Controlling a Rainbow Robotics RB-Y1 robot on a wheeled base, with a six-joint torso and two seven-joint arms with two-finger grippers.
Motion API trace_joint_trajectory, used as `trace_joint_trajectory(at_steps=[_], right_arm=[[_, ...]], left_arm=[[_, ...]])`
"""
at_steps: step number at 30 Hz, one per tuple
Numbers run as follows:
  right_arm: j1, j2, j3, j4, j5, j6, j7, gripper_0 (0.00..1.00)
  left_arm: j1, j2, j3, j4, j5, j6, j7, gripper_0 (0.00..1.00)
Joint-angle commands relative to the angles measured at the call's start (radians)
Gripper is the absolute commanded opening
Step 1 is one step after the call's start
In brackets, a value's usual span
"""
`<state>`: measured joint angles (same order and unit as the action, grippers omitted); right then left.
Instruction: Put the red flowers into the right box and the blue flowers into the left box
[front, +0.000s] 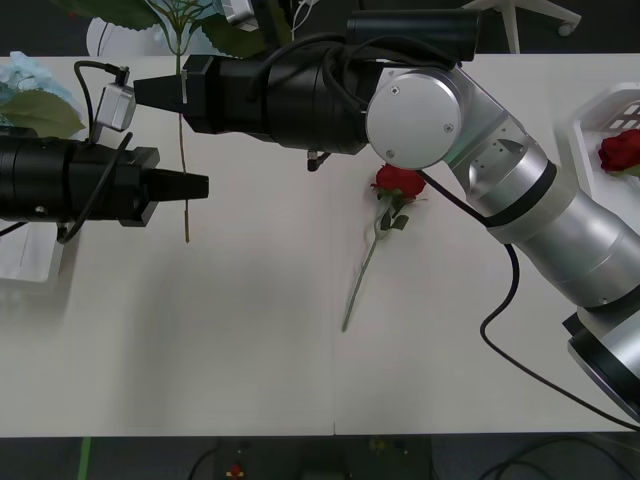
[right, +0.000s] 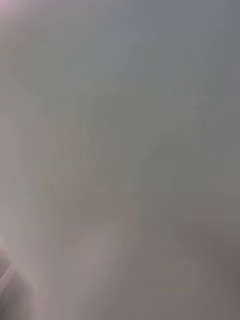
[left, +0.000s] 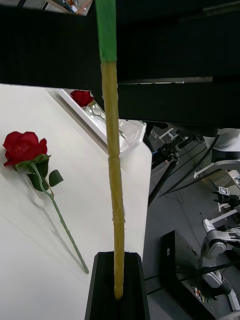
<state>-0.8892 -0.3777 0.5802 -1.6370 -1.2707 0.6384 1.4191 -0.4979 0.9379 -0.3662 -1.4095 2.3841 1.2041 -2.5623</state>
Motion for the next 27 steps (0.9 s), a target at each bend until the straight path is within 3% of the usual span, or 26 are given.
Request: trace_joint_trajectory(at_steps=[1,9,15,22,27], right_arm=[[-0.051,-0.061,-0.008,-0.014,-0.009,0.03,0.026,0.92],[-0.051,-0.132,-0.051,-0.014,0.043,0.26,-0.097,0.92],[-0.051,-0.161,-0.048,-0.014,0.189,0.495,-0.327,0.92],[-0.051,-0.153,-0.048,-0.012,0.366,0.782,-0.565,0.92],[-0.051,-0.124,-0.048,0.022,0.468,0.903,-0.64,0.92]], left_arm=[[0.012,0.019,0.066,-0.002,0.015,-0.018,0.074,0.0],[0.048,0.122,0.144,0.081,-0.045,-0.018,0.057,0.0],[0.125,0.194,0.309,0.164,-0.167,-0.018,0.057,0.0],[0.19,0.259,0.575,0.234,-0.505,-0.018,0.045,0.0],[0.203,0.279,0.73,0.234,-0.801,-0.018,0.04,0.0]])
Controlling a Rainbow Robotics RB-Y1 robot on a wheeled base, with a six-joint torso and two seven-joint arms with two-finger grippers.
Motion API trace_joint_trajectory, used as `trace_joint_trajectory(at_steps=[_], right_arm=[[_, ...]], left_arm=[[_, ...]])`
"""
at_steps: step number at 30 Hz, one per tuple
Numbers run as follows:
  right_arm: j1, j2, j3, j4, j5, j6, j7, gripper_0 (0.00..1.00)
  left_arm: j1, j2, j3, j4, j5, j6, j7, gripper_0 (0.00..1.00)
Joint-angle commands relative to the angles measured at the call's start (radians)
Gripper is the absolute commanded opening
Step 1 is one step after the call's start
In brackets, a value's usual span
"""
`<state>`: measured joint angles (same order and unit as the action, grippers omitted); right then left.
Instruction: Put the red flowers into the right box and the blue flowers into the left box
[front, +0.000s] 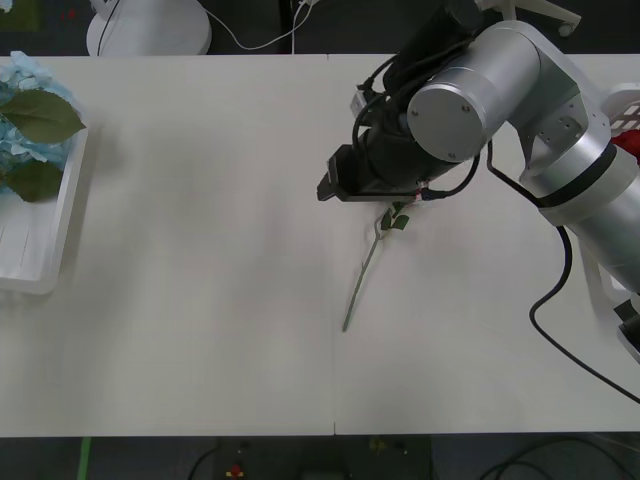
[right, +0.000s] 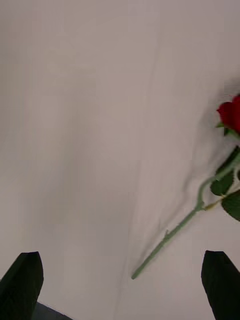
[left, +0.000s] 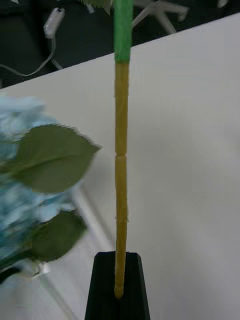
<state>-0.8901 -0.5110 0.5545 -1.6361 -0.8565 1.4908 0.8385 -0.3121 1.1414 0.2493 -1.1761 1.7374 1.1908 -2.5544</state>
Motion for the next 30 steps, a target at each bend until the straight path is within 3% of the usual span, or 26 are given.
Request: trace_joint_trajectory(at_steps=[1,8,19,27,28,29,30], right_arm=[[-0.05,0.019,-0.022,0.044,0.068,0.062,-0.061,0.92],[-0.084,0.088,-0.022,0.243,0.148,0.074,-0.044,0.92],[-0.095,0.198,-0.021,0.392,0.281,0.051,-0.021,0.92],[-0.093,0.276,-0.022,0.506,0.384,-0.015,-0.009,0.93],[-0.095,0.284,-0.021,0.519,0.393,-0.029,-0.006,0.92],[-0.095,0.292,-0.021,0.533,0.401,-0.043,-0.002,0.92],[-0.093,0.295,-0.021,0.542,0.404,-0.049,-0.001,0.92]], left_arm=[[0.018,0.075,0.139,0.001,-0.219,-0.005,0.033,0.0],[0.016,0.074,0.18,0.082,-0.412,-0.05,0.049,0.0],[0.016,0.074,0.035,0.231,-0.552,-0.151,0.091,0.0],[-0.022,0.018,-0.035,0.242,-0.68,-0.161,0.118,0.0],[-0.024,0.012,-0.035,0.24,-0.685,-0.165,0.118,0.22],[-0.024,0.012,-0.035,0.239,-0.687,-0.171,0.117,0.62],[-0.024,0.012,-0.035,0.237,-0.687,-0.171,0.115,0.73]])
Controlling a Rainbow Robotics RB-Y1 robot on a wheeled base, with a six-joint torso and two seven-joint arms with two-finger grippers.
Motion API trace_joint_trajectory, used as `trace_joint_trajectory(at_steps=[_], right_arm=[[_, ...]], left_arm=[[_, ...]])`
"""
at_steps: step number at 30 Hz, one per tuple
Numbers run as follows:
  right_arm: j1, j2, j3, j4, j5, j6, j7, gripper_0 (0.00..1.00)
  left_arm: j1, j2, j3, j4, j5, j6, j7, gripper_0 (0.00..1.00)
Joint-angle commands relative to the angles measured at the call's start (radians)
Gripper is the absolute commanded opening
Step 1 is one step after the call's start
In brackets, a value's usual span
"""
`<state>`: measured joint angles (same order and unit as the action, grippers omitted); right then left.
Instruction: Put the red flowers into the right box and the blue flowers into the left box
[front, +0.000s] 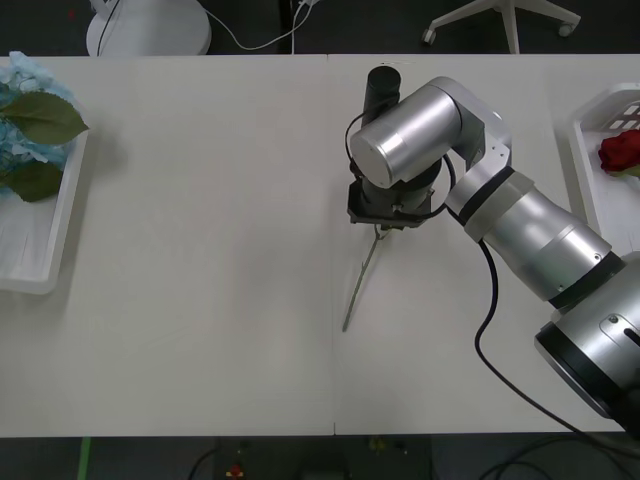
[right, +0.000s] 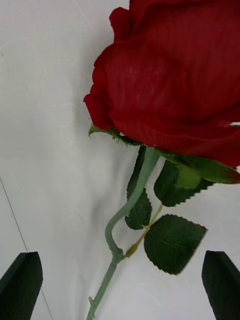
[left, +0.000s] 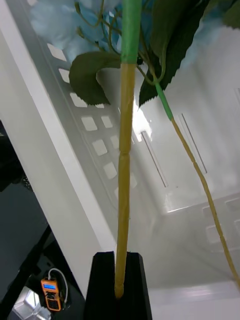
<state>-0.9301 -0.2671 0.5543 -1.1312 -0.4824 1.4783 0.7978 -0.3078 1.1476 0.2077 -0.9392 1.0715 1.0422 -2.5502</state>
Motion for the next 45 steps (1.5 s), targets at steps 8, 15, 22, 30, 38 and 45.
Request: trace_joint_trajectory(at_steps=[8,15,22,30,38,45], right_arm=[[-0.053,0.086,-0.02,0.114,0.061,-0.119,0.055,0.93],[-0.053,0.092,-0.02,0.14,0.073,-0.13,0.07,0.93],[-0.053,0.095,-0.02,0.165,0.091,-0.141,0.093,0.92],[-0.053,0.095,-0.02,0.186,0.081,-0.162,0.104,0.35],[-0.055,0.091,-0.023,0.186,0.073,-0.162,0.098,0.0],[-0.069,0.066,-0.063,0.185,0.038,-0.162,0.119,0.0]], left_arm=[[-0.028,0.006,0.013,-0.082,0.033,-0.014,0.077,1.0],[-0.027,0.006,0.105,-0.17,0.182,0.056,-0.074,1.0],[-0.02,0.006,0.271,-0.184,0.301,0.236,-0.155,1.0],[-0.02,0.006,0.185,-0.236,0.568,0.295,-0.155,1.0],[-0.02,0.006,0.05,-0.391,0.709,0.303,-0.155,1.0],[-0.02,0.006,-0.014,-0.544,0.732,0.345,-0.155,1.0]])
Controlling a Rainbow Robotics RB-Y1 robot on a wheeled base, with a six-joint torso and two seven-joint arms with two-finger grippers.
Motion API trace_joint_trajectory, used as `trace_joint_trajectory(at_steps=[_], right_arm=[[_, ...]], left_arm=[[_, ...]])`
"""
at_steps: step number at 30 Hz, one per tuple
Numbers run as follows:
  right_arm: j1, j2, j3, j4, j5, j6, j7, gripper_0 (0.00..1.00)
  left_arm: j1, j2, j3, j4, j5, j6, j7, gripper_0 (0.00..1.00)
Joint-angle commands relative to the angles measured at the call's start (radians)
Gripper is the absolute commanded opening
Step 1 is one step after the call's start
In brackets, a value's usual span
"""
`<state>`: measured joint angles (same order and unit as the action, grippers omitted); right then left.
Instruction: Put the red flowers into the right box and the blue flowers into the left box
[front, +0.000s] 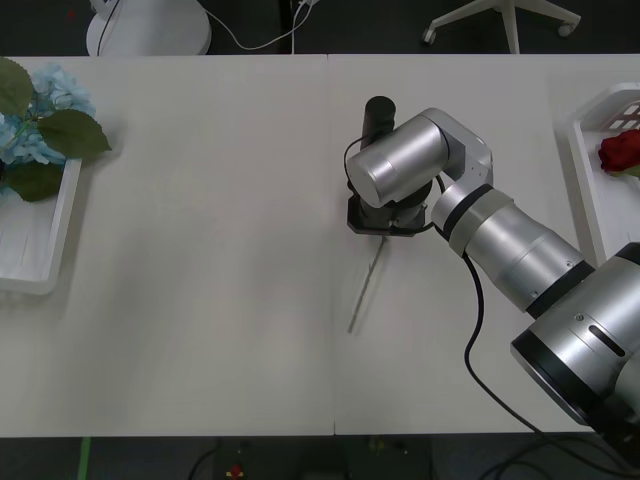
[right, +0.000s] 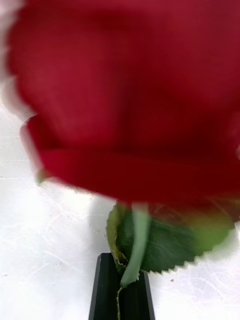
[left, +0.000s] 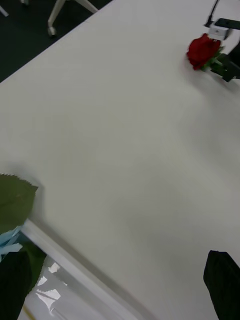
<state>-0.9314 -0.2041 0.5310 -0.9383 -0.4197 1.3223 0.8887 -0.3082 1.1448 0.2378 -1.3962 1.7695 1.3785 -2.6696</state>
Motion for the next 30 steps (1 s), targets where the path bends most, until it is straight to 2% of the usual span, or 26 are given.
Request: trace_joint_trajectory(at_steps=[1,7,12,15,20,27,30], right_arm=[[-0.067,0.0,-0.042,-0.008,-0.027,-0.005,0.03,0.0],[-0.093,-0.049,-0.074,-0.03,-0.073,-0.005,0.064,0.0],[-0.144,-0.163,-0.125,-0.08,-0.146,0.031,0.217,0.0],[-0.168,-0.247,-0.161,-0.096,-0.195,0.067,0.36,0.0],[-0.191,-0.422,-0.212,-0.103,-0.26,0.11,0.616,0.0],[-0.191,-0.607,-0.229,-0.091,-0.217,0.094,0.825,0.0],[-0.191,-0.673,-0.253,-0.04,-0.18,0.071,0.911,0.0]], left_arm=[[-0.02,0.009,-0.055,-0.096,0.041,0.005,-0.036,1.0],[-0.02,0.041,-0.204,-0.191,0.105,-0.131,-0.036,1.0],[-0.022,0.118,-0.385,-0.28,0.188,-0.343,-0.036,1.0],[-0.022,0.133,-0.423,-0.314,0.2,-0.395,-0.036,1.0],[-0.022,0.147,-0.428,-0.343,0.202,-0.385,-0.036,1.0],[-0.038,0.167,-0.427,-0.305,0.228,-0.355,-0.036,1.0],[-0.069,0.167,-0.427,-0.271,0.242,-0.291,-0.036,1.0]])
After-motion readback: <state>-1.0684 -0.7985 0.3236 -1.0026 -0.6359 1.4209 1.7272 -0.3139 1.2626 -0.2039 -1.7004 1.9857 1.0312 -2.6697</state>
